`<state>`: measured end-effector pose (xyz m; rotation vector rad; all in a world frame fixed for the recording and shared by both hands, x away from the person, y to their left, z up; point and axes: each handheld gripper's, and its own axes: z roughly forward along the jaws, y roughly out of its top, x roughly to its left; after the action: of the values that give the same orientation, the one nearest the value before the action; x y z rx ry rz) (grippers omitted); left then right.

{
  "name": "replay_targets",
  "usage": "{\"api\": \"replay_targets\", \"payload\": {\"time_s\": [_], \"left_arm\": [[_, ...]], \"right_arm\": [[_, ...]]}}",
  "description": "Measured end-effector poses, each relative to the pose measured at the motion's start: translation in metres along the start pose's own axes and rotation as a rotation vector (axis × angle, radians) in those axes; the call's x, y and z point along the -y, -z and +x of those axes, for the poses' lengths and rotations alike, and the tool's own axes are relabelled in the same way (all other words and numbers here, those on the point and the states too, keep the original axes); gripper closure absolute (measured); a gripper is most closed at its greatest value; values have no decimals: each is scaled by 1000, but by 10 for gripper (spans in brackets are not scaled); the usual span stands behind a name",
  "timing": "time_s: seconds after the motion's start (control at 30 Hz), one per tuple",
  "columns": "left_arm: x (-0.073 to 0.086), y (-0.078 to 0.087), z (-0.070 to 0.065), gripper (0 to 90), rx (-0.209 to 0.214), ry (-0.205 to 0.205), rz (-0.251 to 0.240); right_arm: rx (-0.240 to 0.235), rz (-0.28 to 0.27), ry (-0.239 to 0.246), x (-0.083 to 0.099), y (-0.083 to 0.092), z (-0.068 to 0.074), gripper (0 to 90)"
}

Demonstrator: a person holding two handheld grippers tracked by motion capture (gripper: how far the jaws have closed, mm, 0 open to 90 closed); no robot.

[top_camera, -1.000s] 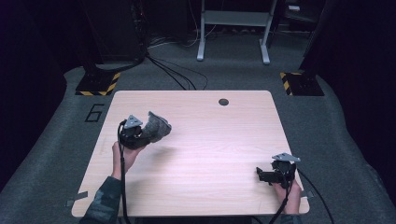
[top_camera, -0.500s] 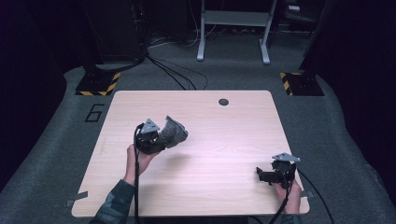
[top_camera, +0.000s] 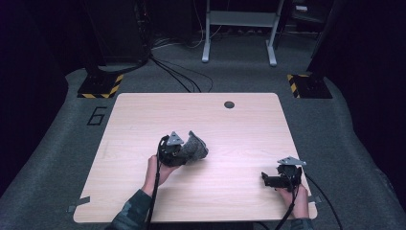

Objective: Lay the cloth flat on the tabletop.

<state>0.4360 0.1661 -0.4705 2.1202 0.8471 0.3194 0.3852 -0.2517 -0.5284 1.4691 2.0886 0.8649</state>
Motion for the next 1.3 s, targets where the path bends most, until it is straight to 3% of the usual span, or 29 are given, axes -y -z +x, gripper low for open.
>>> {"api": "replay_targets", "payload": {"time_s": [0.1, 0.2, 0.27, 0.37, 0.4, 0.43, 0.47, 0.5, 0.6, 0.67, 0.77, 0.87, 0.9, 0.97, 1.13, 1.2, 1.3], "left_arm": [[1, -7, -1, 571, 22, 4, 13], [4, -19, -6, 457, 39, 5, 48], [4, -19, -6, 410, 42, 4, 47], [4, -11, -6, 267, 62, 15, 23], [4, -9, -6, 240, 67, 22, 19], [5, -4, -5, 205, 65, 15, 8], [5, 0, -5, 205, 63, 13, 3], [6, 3, -4, 198, 59, 14, -4], [8, 12, -1, 194, 58, 20, -16], [10, 18, 2, 195, 53, 35, -33], [12, 29, 9, 206, 36, 54, -52], [14, 34, 14, 220, 23, 69, -59], [15, 37, 18, 241, 18, 72, -66], [15, 49, 29, 248, -2, 119, -95], [11, 51, 35, 276, -7, 128, -70], [7, 47, 37, 287, -1, 122, -54], [3, 39, 42, 299, 9, 136, -41]], "right_arm": [[-14, 32, 2, -3, 1, 1, 0], [-16, 33, 7, -4, 0, 0, 0], [-11, 33, 6, -4, 0, 0, 11], [-21, 10, 4, -6, 3, 2, 50], [-41, 12, 2, -9, 5, 4, 55], [-77, -19, 14, -16, 8, 10, 83], [-77, -19, 14, -16, 8, 10, 83], [-119, -34, 29, -26, 9, 19, 110], [-153, -50, 57, -37, 9, 30, 136], [-214, -68, 99, -52, 6, 50, 170], [-275, -80, 123, -68, 1, 70, 218], [-308, -81, 140, -77, -3, 81, 258], [-336, -74, 167, -86, -7, 94, 319], [-358, -68, 205, -94, -11, 106, 359], [-384, -66, 234, -108, -16, 126, 406], [-422, -66, 230, -118, -22, 136, 439], [-411, -55, 245, -127, -26, 146, 470]]}}
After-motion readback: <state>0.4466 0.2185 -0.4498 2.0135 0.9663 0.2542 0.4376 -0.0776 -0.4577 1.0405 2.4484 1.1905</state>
